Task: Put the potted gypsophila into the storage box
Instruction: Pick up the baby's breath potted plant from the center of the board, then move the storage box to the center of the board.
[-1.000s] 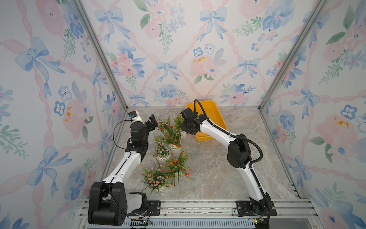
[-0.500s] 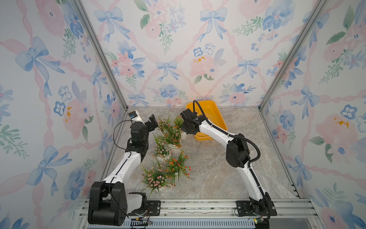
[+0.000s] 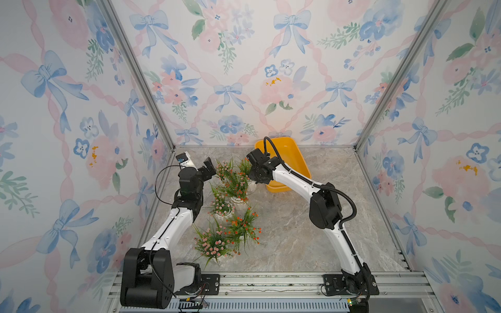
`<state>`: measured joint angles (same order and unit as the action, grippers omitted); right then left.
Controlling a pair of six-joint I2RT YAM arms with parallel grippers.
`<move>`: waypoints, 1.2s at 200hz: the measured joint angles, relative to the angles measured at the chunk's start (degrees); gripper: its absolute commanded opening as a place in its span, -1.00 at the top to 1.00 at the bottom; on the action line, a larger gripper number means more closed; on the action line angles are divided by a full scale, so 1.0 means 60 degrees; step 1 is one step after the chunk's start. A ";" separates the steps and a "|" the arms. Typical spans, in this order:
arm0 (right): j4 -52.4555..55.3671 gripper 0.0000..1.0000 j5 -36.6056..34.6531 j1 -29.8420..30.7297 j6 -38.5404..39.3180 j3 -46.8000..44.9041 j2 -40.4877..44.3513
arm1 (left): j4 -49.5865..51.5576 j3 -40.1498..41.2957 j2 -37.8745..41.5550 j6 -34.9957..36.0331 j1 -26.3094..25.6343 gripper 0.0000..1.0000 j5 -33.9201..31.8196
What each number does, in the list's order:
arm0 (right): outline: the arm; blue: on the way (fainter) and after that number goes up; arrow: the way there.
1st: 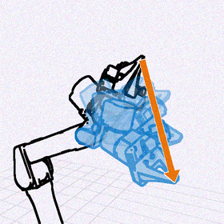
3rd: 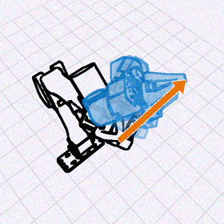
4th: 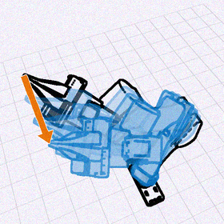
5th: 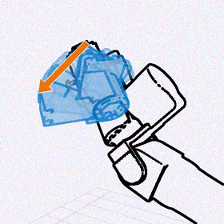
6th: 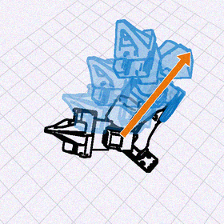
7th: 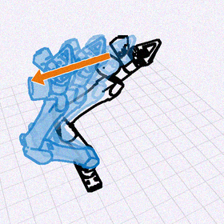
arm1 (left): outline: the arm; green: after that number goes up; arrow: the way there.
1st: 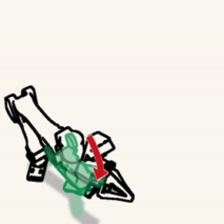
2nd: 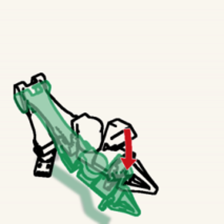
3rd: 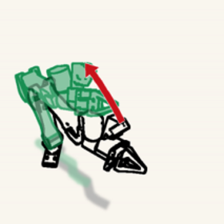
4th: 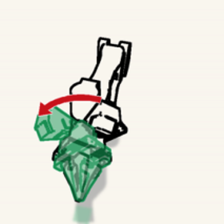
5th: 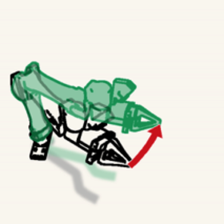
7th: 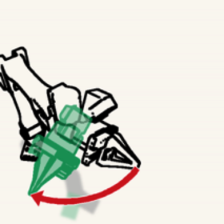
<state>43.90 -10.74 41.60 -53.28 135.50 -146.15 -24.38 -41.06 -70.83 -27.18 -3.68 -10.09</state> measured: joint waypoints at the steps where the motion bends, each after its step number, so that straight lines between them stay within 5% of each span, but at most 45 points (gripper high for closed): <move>1: 0.0000 1.00 0.0000 0.0000 0.0000 0.0000 0.0004 | 0.0000 0.0004 0.0000 -0.0004 0.0000 -0.96 0.0000; 136: -0.0576 1.00 -0.0175 -0.0455 0.1180 0.0299 0.1698 | -0.0066 -0.0688 -0.0652 0.0707 0.0193 -0.96 -0.0612; 240: -0.1741 1.00 0.0157 -0.2291 0.0976 0.0044 0.2025 | -0.0069 -0.1435 -0.1330 0.0226 0.0193 -0.96 -0.0882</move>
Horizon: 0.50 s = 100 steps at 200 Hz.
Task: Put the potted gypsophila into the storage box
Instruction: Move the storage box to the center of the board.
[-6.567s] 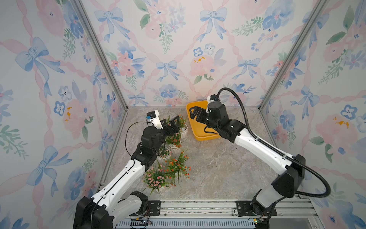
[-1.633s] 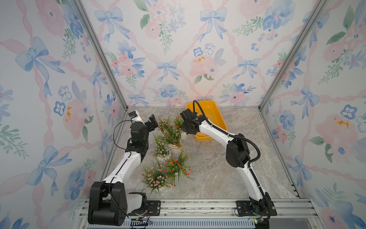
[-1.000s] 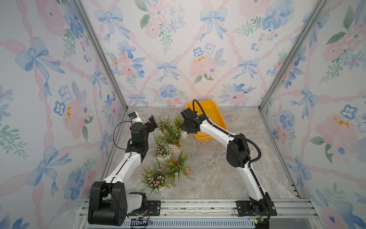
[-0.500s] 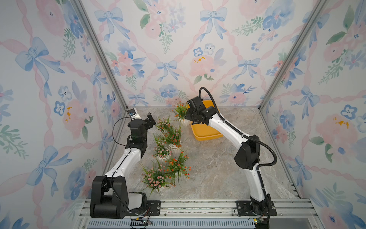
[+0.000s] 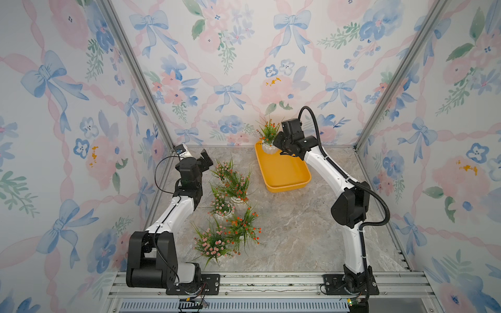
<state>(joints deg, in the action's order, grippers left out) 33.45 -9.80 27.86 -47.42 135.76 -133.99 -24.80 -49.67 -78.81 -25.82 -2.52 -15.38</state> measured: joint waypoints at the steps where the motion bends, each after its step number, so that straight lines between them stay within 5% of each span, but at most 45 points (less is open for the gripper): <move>1: -0.0007 1.00 0.0004 -0.0011 0.0000 -0.0015 0.0000 | 0.0000 -0.0004 0.0000 -0.0004 0.0000 -0.96 -0.0007; 48: -0.0586 1.00 0.0506 -0.0204 -0.0277 -0.1636 0.0004 | -0.0007 -0.0273 -0.0131 -0.0288 0.0000 -0.96 -0.0124; 100: -0.1672 1.00 0.0780 -0.0168 -0.0747 -0.5490 0.1122 | -0.0004 -0.0280 -0.0324 -0.0627 -0.0007 -0.96 -0.0051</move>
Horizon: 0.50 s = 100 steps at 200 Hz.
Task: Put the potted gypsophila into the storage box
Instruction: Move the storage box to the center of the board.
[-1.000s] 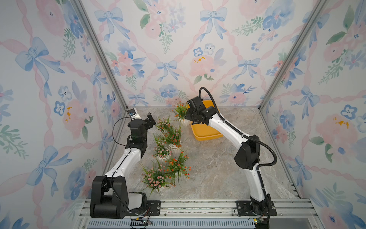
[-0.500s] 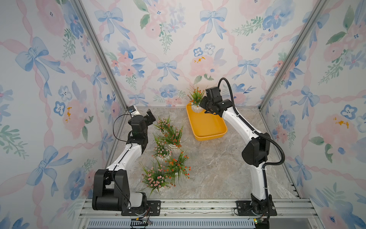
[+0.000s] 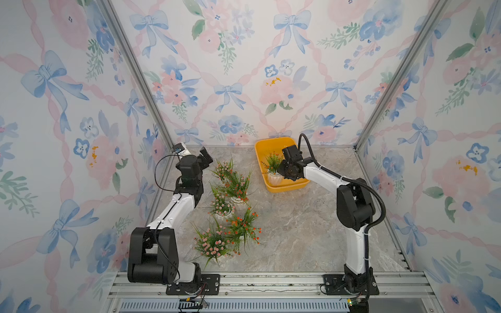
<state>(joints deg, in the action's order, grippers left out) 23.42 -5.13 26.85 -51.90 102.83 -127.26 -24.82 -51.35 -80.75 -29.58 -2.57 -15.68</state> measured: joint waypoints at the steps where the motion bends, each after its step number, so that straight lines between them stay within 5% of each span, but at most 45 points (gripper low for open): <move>1: -0.0022 1.00 -0.0007 0.0004 -0.0004 -0.0036 0.0033 | 0.0000 0.0004 -0.0004 -0.0011 0.0000 -0.96 0.0007; 100: -0.0594 1.00 -0.1005 0.1304 -0.0922 -0.3599 0.3020 | 0.0000 0.0004 -0.0011 0.0222 0.0000 -0.96 0.0517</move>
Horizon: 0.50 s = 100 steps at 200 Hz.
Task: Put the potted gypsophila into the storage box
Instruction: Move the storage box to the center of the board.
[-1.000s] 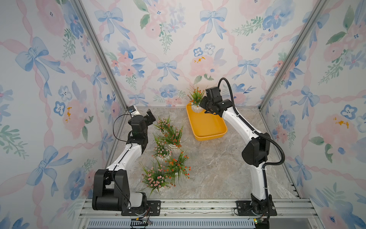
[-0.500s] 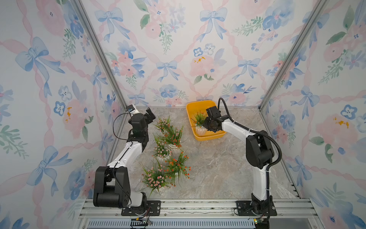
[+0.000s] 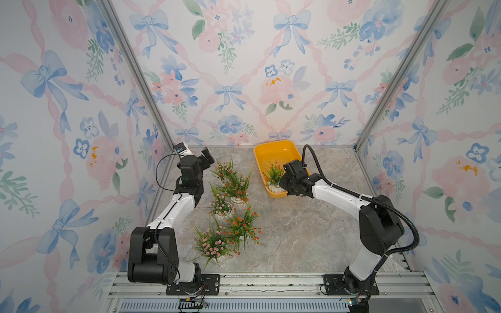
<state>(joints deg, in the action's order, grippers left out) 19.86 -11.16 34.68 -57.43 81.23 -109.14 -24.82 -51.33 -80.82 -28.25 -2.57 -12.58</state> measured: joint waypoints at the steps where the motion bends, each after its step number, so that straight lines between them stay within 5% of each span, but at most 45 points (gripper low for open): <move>1: 0.0000 1.00 -0.0007 0.0011 -0.0015 -0.0018 0.0018 | 0.0000 0.0000 0.0000 0.0004 0.0000 -0.96 0.0007; 100: 0.1494 1.00 -0.1133 0.1781 -0.1337 -0.1741 0.2029 | -0.0073 -0.0379 -0.0313 0.0973 0.0000 -0.96 0.0229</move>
<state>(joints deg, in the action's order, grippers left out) 28.82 -17.96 45.36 -65.45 70.78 -96.97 -25.26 -53.60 -82.70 -22.41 -2.57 -11.20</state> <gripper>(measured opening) 0.109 0.979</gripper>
